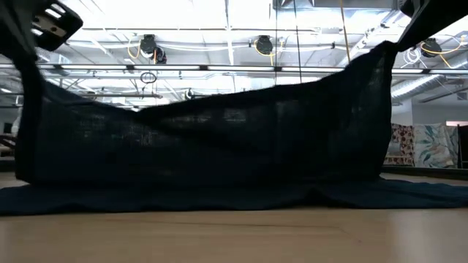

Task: Roll towel into tight, uniform cylinder
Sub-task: Roll the blue cloth napkin

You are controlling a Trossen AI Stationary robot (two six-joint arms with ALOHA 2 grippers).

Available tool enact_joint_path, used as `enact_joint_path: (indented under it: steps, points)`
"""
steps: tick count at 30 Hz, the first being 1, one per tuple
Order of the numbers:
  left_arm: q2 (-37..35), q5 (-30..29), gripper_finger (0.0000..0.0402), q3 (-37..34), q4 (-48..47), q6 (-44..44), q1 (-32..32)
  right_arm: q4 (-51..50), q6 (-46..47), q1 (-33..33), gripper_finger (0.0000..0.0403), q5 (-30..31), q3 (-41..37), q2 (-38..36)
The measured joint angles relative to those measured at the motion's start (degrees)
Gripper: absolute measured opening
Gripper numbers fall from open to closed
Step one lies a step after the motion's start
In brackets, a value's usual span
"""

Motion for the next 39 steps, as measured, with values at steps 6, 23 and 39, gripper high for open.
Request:
enact_joint_path:
  steps: [6,23,39]
  points:
    - [-1.8,-8.5,0.0011,0.0,-10.7,-2.4,0.0,0.2,0.2,0.0,0.0,3.8,0.0,0.0]
    - [-6.4,-21.4,0.0011,-2.7,-24.5,-8.6,6.3,-2.2,-1.2,-1.1,0.0,19.4,0.0,0.0]
    - [-11.0,-36.1,0.0011,-4.9,-21.5,-6.4,8.1,-3.7,-1.2,-3.0,0.0,25.0,0.0,0.0]
